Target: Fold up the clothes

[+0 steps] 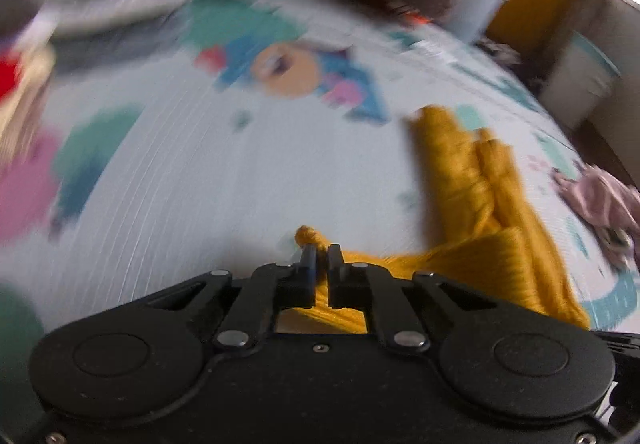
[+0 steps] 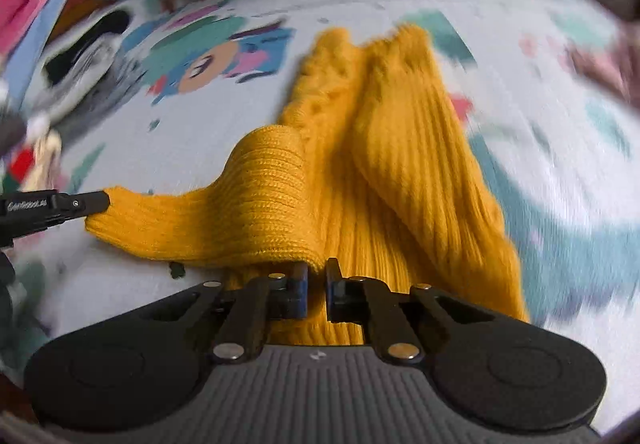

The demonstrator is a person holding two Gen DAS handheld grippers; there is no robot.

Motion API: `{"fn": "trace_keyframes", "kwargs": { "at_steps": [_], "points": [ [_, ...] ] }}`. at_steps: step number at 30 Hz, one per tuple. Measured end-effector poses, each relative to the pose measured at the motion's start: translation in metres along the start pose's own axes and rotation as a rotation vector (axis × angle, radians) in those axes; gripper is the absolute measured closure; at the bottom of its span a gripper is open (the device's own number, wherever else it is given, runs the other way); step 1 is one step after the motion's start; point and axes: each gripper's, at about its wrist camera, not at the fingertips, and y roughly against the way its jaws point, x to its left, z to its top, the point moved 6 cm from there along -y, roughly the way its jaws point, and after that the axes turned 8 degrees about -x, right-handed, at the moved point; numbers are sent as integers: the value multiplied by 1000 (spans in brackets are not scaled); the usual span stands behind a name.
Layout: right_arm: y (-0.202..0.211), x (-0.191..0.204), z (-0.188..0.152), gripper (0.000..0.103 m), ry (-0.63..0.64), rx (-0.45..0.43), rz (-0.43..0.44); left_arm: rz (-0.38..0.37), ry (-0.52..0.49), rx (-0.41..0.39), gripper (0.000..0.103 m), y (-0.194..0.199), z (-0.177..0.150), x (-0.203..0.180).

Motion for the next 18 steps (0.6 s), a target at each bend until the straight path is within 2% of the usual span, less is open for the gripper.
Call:
{"fn": "trace_keyframes", "kwargs": {
  "at_steps": [3, 5, 9, 11, 13, 15, 18],
  "points": [
    [2, -4, -4, 93, -40, 22, -4, -111, -153, -96, 101, 6, 37, -38],
    [3, -5, -5, 93, -37, 32, -14, -201, -298, -161, 101, 7, 63, -71],
    [7, -2, -2, 85, 9, 27, -54, -328, -536, -220, 101, -9, 99, -123],
    [14, 2, -1, 84, 65, -1, -65, -375, -619, -212, 101, -22, 111, -142],
    [20, 6, 1, 72, 117, -34, -67, -409, -703, -190, 101, -32, 117, -158],
    [24, 12, 3, 66, 175, -74, -48, -440, -806, -154, 101, -40, 118, -171],
    [23, 22, 8, 64, 289, -134, -23, -467, -952, -95, 101, -58, 121, -186]
  ]
}}
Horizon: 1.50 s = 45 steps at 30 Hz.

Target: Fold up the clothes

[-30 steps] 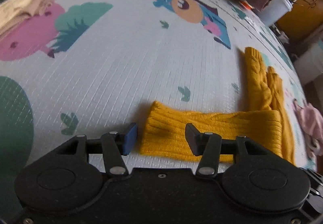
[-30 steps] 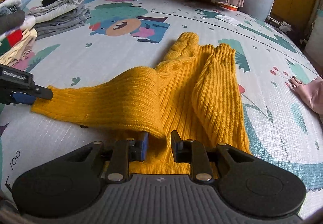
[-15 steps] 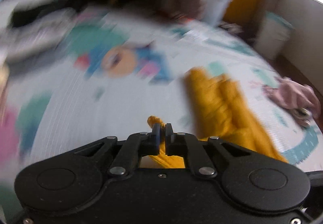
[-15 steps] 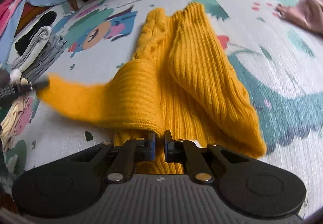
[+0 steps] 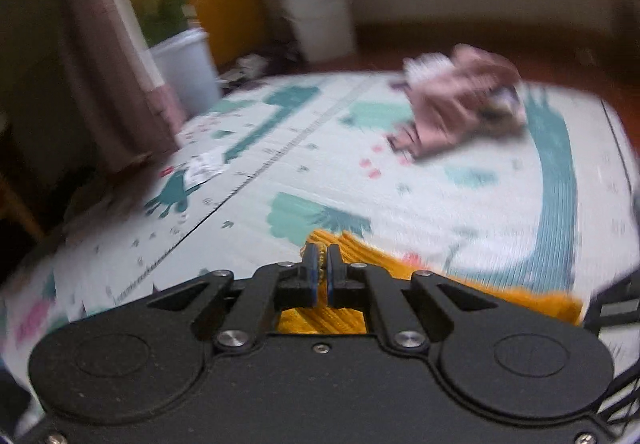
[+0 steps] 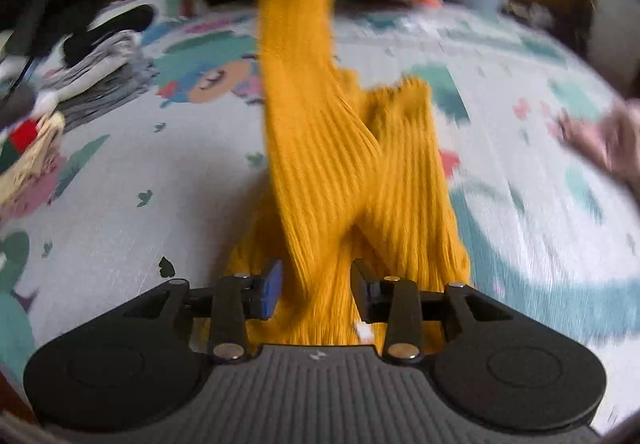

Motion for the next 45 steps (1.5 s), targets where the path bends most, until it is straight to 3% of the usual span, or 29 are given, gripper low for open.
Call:
{"fn": "trace_keyframes", "kwargs": {
  "at_steps": [7, 12, 16, 19, 23, 25, 27, 28, 31, 34, 38, 43, 44, 45],
  "points": [
    [-8, 21, 13, 64, 167, -72, 39, -123, -245, 186, 101, -64, -6, 8],
    [-17, 29, 3, 59, 287, -43, -1, -117, -274, 242, 101, -108, -24, 14],
    [-30, 27, -13, 59, 373, 33, -42, -50, -194, 209, 101, -126, -35, 23],
    [-29, 28, -16, 59, 405, 28, -66, -25, -170, 210, 102, -128, -49, 25],
    [-17, 38, -14, 49, 462, -65, -100, -16, -146, 204, 102, -118, -57, 30],
    [-11, 44, -11, 41, 481, -126, -86, -4, -131, 187, 102, -109, -54, 36],
    [-11, 47, -7, 41, 485, -152, -45, 14, -113, 173, 102, -103, -52, 44],
    [-14, 47, -6, 40, 483, -143, -20, 22, -106, 169, 102, -102, -52, 47],
    [-38, 44, -13, 41, 433, 37, 78, 10, -94, 145, 102, -108, -53, 46],
    [-39, 39, -12, 41, 424, 57, 139, -7, -123, 133, 102, -121, -56, 33],
    [-19, 29, -5, 43, 457, -29, 93, -39, -185, 139, 102, -136, -65, 14],
    [15, 6, 30, 43, 306, -260, 46, -29, -166, 110, 102, -135, -64, 18],
    [9, 3, 38, 46, 287, -264, 50, -27, -159, 101, 102, -133, -63, 20],
    [1, 0, 45, 55, 289, -266, 54, -27, -151, 92, 102, -132, -61, 22]
  ]
}}
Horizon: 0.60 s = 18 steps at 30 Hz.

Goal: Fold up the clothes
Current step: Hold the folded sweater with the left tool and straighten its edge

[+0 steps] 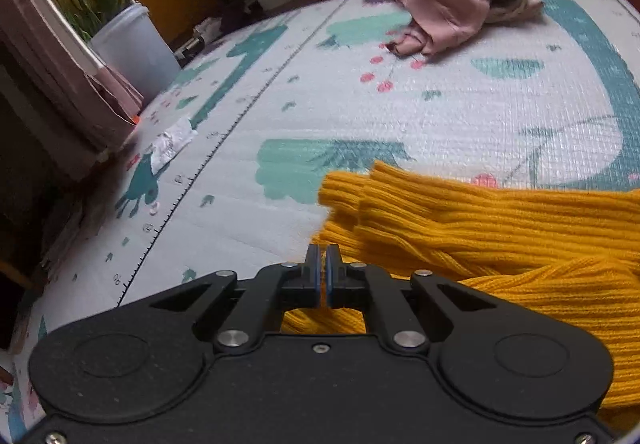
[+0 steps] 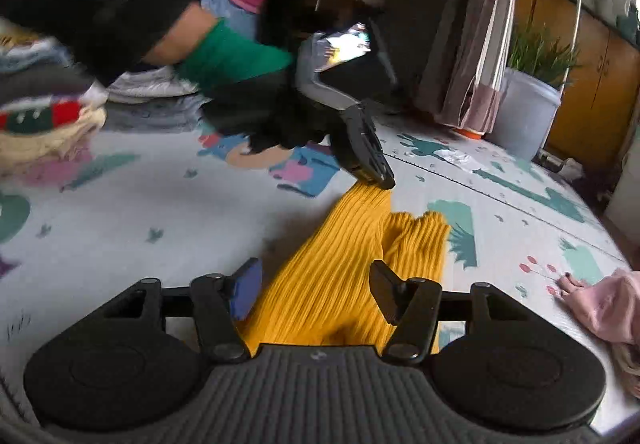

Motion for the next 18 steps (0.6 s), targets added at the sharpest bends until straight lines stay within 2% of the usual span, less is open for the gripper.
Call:
{"fn": "trace_keyframes", "kwargs": {
  "at_steps": [2, 4, 7, 8, 11, 13, 15, 16, 18],
  "points": [
    [-22, -12, 3, 62, -13, 12, 15, 6, 1, -8, 102, 0, 2, 1],
    [-41, -20, 3, 62, -13, 21, 49, 9, 5, -11, 102, -4, 2, -1],
    [-80, -15, -26, 62, 14, 207, 157, 17, 7, 12, 102, -14, -4, -6],
    [-84, -12, -37, 62, 29, 236, 175, 20, 9, 30, 102, -20, -9, -9],
    [-82, -9, -49, 62, 78, 214, 175, 39, 1, 86, 102, -32, -26, -19],
    [-79, -9, -45, 63, 101, 210, 176, 55, 19, 88, 101, -29, -27, -18],
    [-69, -8, -36, 61, 128, 161, 173, 71, 50, 75, 101, -20, -24, -13],
    [-63, -5, -33, 58, 132, 135, 174, 76, 71, 57, 99, -12, -20, -9],
    [-54, -8, -29, 56, 150, 101, 173, 102, 110, 25, 87, 5, -14, 3]
  ]
}}
